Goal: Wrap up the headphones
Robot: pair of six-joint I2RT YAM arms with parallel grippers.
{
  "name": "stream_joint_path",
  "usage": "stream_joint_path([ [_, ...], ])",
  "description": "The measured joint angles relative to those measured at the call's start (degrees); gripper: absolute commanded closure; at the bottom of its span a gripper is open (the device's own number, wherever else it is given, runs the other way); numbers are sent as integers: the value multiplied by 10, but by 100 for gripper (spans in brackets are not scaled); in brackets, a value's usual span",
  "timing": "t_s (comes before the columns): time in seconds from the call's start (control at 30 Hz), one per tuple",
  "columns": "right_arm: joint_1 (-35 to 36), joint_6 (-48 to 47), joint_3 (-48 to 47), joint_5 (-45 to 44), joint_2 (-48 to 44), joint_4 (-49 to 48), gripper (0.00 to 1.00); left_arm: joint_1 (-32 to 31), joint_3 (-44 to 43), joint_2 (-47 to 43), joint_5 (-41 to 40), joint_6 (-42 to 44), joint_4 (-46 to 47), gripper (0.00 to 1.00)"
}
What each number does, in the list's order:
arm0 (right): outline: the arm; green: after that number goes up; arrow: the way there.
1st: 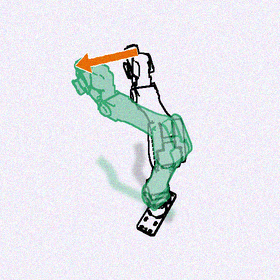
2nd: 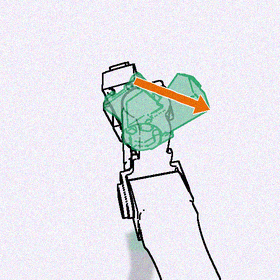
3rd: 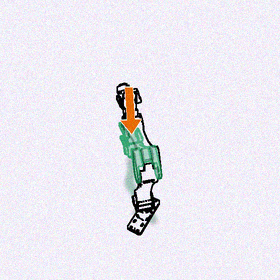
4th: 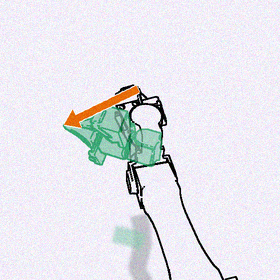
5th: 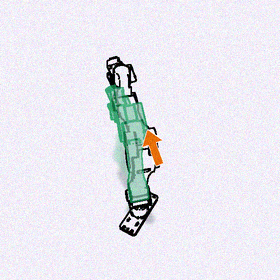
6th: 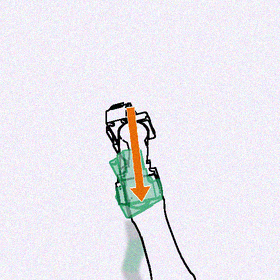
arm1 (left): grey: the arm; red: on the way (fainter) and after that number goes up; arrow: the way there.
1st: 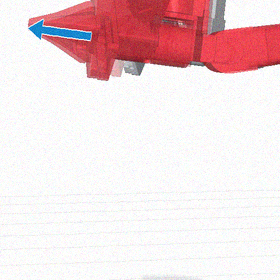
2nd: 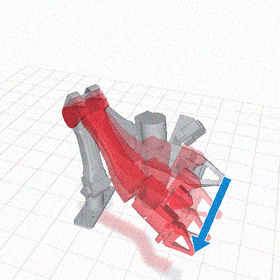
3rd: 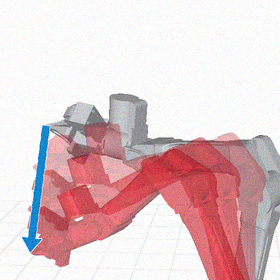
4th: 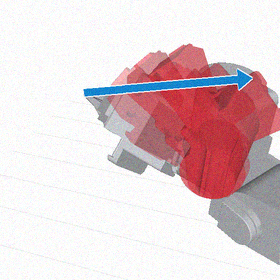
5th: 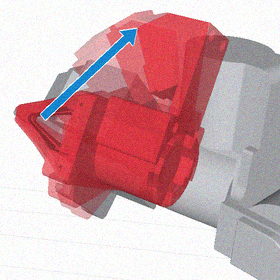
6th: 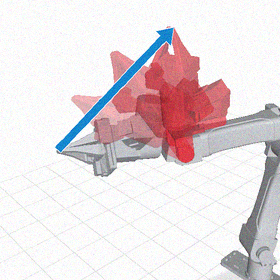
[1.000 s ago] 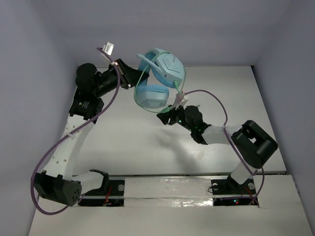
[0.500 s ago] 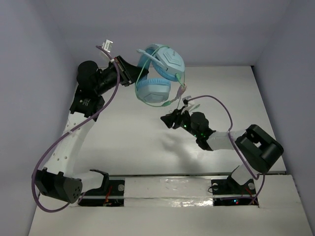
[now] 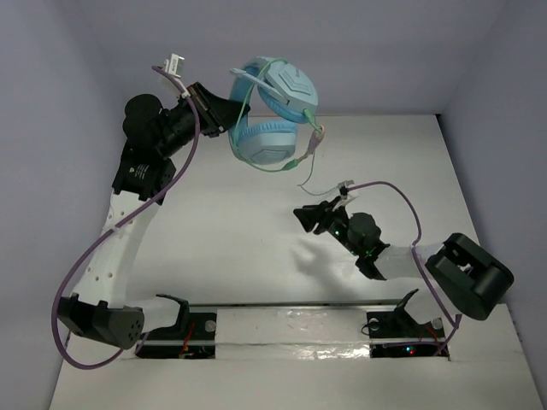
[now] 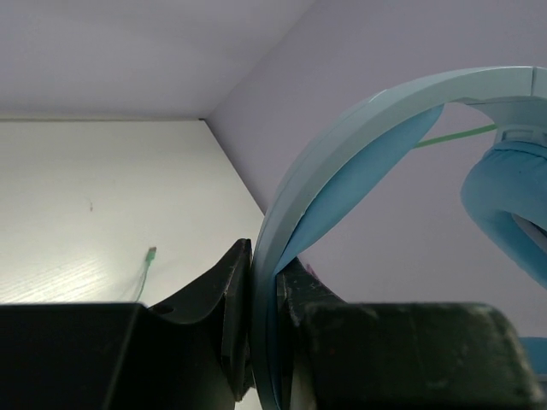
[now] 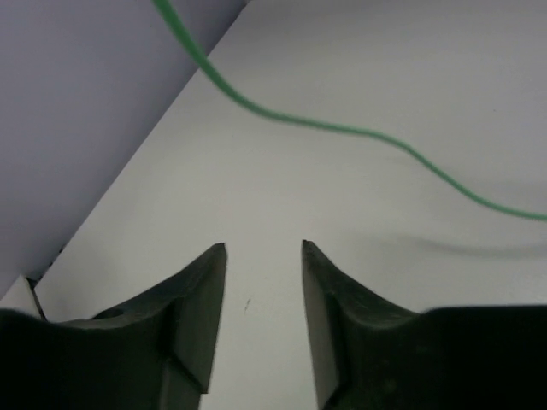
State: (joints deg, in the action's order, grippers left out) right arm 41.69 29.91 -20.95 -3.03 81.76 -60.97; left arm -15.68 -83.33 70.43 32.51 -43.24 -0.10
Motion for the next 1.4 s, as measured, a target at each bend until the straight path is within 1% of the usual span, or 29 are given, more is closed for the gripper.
stream_joint_path([
  [0.03,0,3,6,1,-3,-3,43,0,-7,1,-7,3,-4,100],
  [0.07,0,6,8,2,-6,-2,34,0,-13,1,-16,8,-9,100],
  [0.13,0,10,9,3,-21,3,29,0,-22,2,-30,15,-11,100],
  [0.23,0,2,8,-13,-78,22,22,0,-23,2,-38,19,-11,100],
  [0.3,0,-16,-2,-28,-106,32,21,0,-23,2,-39,19,-16,100],
  [0.37,0,-42,-28,-37,-100,47,21,0,-23,2,-39,19,-17,100],
  [0.43,0,-69,-64,-39,-69,60,21,0,-23,2,-38,19,-20,100],
  [0.57,0,-121,-138,-41,24,88,20,0,-23,2,-34,19,-27,100],
  [0.77,0,-163,-165,-58,108,96,22,0,-32,2,-18,19,-41,100],
  [0.87,-1,-175,-185,-67,144,86,29,0,-41,2,-10,18,-42,100],
  [0.93,-1,-181,-195,-70,166,70,49,0,-47,2,-5,18,-42,100],
  [0.97,-1,-183,-198,-71,174,62,61,0,-49,2,-3,19,-43,100],
  [1.0,-1,-183,-199,-70,182,52,76,0,-51,2,-2,19,-44,100],
  [1.07,-1,-180,-199,-65,193,38,93,0,-52,1,-2,20,-46,100],
  [1.1,-1,-178,-199,-62,198,33,100,0,-52,0,-3,20,-47,100],
  [1.27,-1,-152,-198,-23,191,24,100,0,-44,-6,-10,14,-41,100],
  [1.4,2,-122,-179,-3,145,26,100,0,6,-28,-45,-6,-9,100],
])
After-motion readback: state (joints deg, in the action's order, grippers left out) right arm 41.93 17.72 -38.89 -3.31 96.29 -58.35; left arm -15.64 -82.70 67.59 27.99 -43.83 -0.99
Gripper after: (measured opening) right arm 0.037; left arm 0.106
